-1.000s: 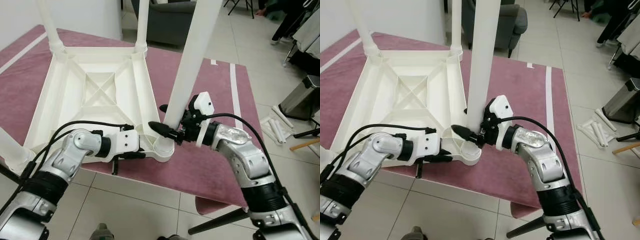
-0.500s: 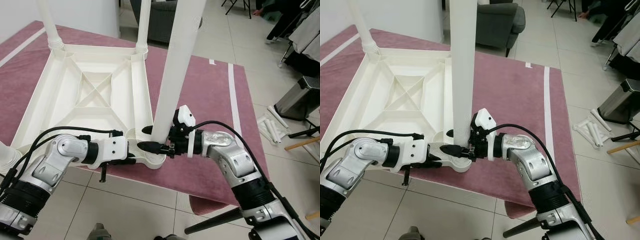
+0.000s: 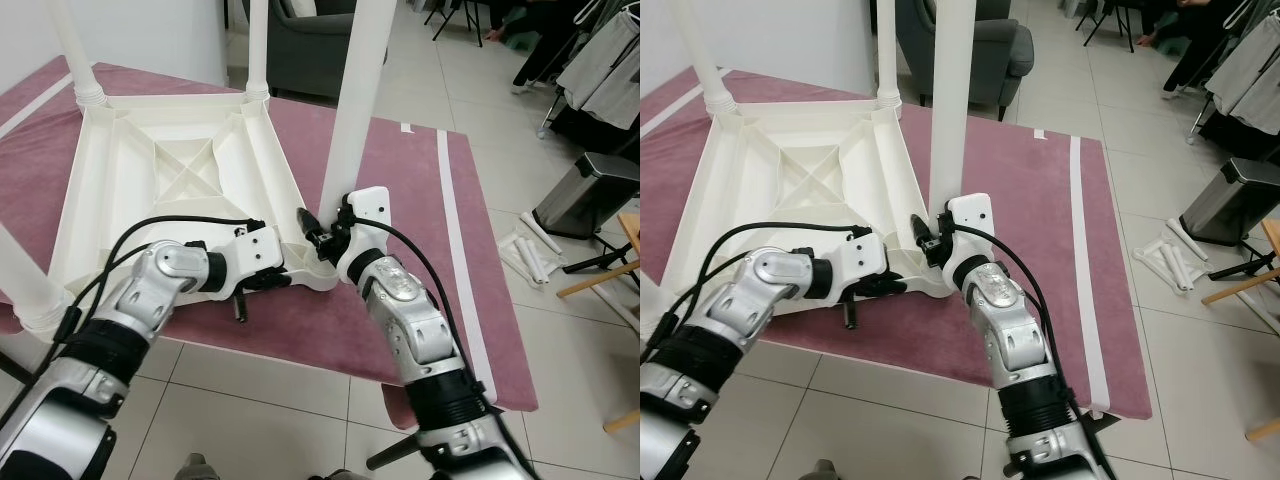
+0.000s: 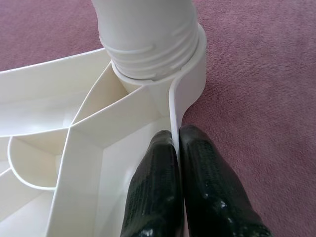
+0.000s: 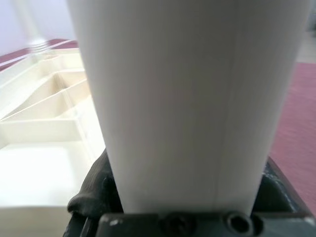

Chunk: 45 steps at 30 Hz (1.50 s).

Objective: Building children table

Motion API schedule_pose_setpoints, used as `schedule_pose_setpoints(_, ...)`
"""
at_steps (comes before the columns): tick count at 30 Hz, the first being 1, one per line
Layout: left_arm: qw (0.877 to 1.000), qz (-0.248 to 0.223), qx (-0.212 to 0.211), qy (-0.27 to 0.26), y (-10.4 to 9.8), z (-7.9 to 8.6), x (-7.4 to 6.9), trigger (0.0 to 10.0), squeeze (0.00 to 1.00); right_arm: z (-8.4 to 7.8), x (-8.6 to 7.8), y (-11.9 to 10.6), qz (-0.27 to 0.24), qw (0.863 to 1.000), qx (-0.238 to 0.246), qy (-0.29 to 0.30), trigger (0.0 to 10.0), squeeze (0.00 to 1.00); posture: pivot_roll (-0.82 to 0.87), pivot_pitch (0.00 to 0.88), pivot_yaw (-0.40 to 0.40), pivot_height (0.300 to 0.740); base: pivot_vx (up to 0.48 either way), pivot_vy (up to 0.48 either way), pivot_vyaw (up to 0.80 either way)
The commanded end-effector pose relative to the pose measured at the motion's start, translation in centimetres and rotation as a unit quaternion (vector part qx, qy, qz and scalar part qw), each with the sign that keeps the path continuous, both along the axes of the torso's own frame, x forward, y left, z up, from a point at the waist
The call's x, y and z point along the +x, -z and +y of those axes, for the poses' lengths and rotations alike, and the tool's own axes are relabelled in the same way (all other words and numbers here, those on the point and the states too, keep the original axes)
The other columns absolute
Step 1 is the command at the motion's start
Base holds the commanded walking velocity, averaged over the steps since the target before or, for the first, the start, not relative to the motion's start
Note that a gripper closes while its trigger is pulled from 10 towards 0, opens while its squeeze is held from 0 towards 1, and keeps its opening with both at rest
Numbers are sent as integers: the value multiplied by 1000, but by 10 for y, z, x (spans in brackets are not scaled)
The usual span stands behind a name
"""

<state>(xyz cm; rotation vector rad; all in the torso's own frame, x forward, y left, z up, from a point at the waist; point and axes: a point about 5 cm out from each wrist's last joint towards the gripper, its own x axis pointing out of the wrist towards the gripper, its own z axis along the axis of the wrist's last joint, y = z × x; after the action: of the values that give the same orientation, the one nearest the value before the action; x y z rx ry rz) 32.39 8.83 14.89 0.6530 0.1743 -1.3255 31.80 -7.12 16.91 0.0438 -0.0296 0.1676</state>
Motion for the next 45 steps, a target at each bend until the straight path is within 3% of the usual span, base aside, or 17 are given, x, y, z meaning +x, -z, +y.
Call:
schedule_pose_setpoints(1,996,-28,-51,72,-19,-23,-7,0,0,-32,-1,46,118,987,-6,113,0,0,208,47,-59,740,0,0,0)
schedule_pose_setpoints(2,996,-26,-50,73,-19,-24,-7,0,0,-27,-2,45,114,987,4,110,0,0,207,48,-56,740,0,0,0)
schedule_pose_setpoints(3,996,-25,-47,75,-18,-24,-7,0,0,-21,-2,41,103,990,9,93,3059,0,208,49,-55,740,0,0,0)
schedule_pose_setpoints(6,996,-25,-45,77,-18,-24,-7,0,0,-16,-3,39,95,992,12,81,3059,0,208,49,-55,740,0,0,0)
schedule_pose_setpoints(7,996,-25,-44,77,-18,-23,-7,0,0,-13,-3,35,84,994,17,65,10000,0,210,50,-56,740,0,0,0)
schedule_pose_setpoints(11,996,-26,-40,78,-17,-20,-7,0,0,-7,-2,26,58,998,28,24,10000,0,212,51,-58,740,0,0,0)
schedule_pose_setpoints(12,996,-27,-37,81,-17,-18,-8,0,0,-2,-3,20,42,998,37,-16,10000,1000,213,50,-58,740,0,0,0)
schedule_pose_setpoints(14,995,-29,-30,88,-16,-15,-10,0,0,2,-4,9,15,996,41,-75,10000,1000,216,52,-60,740,0,0,0)
schedule_pose_setpoints(15,995,-30,-23,95,-15,-12,-13,0,0,3,-6,-1,-9,991,37,-126,10000,0,215,53,-61,740,0,0,0)
schedule_pose_setpoints(23,991,-30,3,130,-12,-3,-28,0,0,-4,-8,-18,-45,970,-3,-241,10000,0,219,54,-65,740,0,0,0)
schedule_pose_setpoints(29,977,-17,62,203,-6,20,-58,0,0,-21,-13,-8,3,901,-101,-423,10000,0,229,60,-72,740,0,0,0)
schedule_pose_setpoints(36,969,-15,95,227,-9,37,-69,0,0,-13,-17,3,38,853,-118,-506,10000,0,242,59,-80,740,0,0,0)
schedule_pose_setpoints(40,968,-15,101,228,-9,39,-71,0,0,-3,-16,8,43,841,-113,-528,10000,0,245,58,-83,740,0,0,0)
schedule_pose_setpoints(41,970,-16,100,223,-9,39,-70,0,0,1,-14,10,46,844,-109,-523,2588,0,248,55,-84,740,0,0,0)
schedule_pose_setpoints(42,970,-16,100,223,-9,39,-70,0,0,1,-14,10,46,844,-109,-523,2588,0,248,55,-84,740,0,0,0)
schedule_pose_setpoints(43,973,-16,89,214,-9,35,-68,0,0,4,-11,15,52,855,-112,-504,0,0,249,55,-84,740,0,0,0)
schedule_pose_setpoints(45,976,-16,76,206,-10,32,-66,0,0,4,-8,19,60,868,-112,-481,0,0,248,53,-86,740,0,0,0)
